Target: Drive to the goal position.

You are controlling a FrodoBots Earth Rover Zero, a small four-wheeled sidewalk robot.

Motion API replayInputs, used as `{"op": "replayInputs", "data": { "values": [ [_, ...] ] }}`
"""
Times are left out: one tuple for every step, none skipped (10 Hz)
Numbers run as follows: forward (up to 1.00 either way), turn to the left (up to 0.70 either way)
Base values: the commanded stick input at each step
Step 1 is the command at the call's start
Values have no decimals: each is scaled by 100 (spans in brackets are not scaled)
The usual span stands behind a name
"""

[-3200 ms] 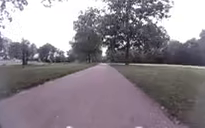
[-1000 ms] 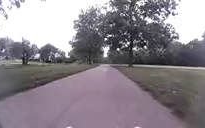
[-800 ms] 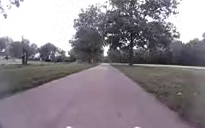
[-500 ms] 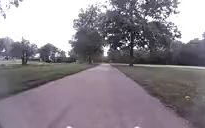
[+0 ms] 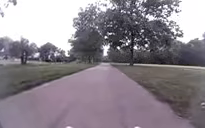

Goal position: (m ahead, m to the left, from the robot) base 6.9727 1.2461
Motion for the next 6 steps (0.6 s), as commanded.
{"op": "replayInputs", "data": {
  "values": [
    [70, 0],
    [70, 0],
    [70, 0],
    [70, 0],
    [70, 0],
    [70, 0]
  ]
}}
